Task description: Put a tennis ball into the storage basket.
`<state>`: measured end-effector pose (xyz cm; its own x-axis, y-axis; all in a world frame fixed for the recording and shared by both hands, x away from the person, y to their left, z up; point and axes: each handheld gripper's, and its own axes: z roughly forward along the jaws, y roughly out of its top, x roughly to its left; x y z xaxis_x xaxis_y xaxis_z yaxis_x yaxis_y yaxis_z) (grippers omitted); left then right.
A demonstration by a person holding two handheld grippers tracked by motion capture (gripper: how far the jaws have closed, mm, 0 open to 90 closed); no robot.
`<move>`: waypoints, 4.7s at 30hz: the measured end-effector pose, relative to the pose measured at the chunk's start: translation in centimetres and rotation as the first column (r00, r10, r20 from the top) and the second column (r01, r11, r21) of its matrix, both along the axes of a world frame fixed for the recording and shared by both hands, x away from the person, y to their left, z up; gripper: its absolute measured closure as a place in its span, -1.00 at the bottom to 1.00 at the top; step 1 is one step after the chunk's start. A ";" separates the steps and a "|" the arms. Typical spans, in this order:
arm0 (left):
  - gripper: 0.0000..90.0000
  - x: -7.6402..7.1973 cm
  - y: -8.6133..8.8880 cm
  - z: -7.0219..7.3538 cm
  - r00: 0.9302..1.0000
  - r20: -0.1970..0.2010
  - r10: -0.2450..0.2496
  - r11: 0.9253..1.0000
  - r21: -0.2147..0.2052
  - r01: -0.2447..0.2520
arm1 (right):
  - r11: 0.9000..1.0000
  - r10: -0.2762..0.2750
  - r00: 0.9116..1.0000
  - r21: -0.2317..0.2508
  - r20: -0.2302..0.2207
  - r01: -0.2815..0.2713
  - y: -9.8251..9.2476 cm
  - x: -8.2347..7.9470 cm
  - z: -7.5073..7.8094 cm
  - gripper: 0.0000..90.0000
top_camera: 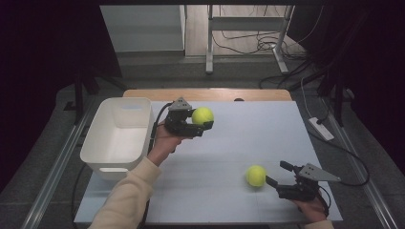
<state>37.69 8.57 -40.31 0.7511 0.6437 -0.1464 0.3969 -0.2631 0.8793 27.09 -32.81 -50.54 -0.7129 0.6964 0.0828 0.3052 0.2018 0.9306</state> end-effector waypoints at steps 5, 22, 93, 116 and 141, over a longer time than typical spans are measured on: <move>-0.39 0.0 0.2 0.2 1.000 0.005 0.005 1.000 0.001 -0.005 | 1.000 -0.001 1.000 0.000 0.000 0.001 0.0 0.0 0.0 -0.69; -0.39 -0.4 1.7 1.5 0.999 0.025 0.032 0.999 -0.009 -0.032 | 1.000 0.000 1.000 0.001 -0.001 0.000 0.0 0.0 0.0 -0.69; -0.39 -0.9 8.3 3.6 0.980 0.046 0.196 0.979 -0.073 -0.192 | 1.000 -0.009 1.000 0.001 0.003 0.009 -0.1 0.0 0.0 -0.69; -0.39 -0.4 11.2 3.4 0.956 0.033 0.290 0.956 -0.063 -0.288 | 1.000 -0.003 1.000 0.003 0.003 0.003 -0.1 -0.1 0.1 -0.69; -0.39 0.2 14.0 3.3 0.922 0.031 0.387 0.921 -0.052 -0.385 | 1.000 -0.007 1.000 0.000 0.009 0.007 -0.1 -0.1 0.1 -0.69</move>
<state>37.85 22.56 -37.03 0.4516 0.8785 -0.1561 0.4242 -0.0574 0.9037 27.01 -32.95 -50.47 -0.7085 0.7015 0.0767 0.2985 0.1994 0.9333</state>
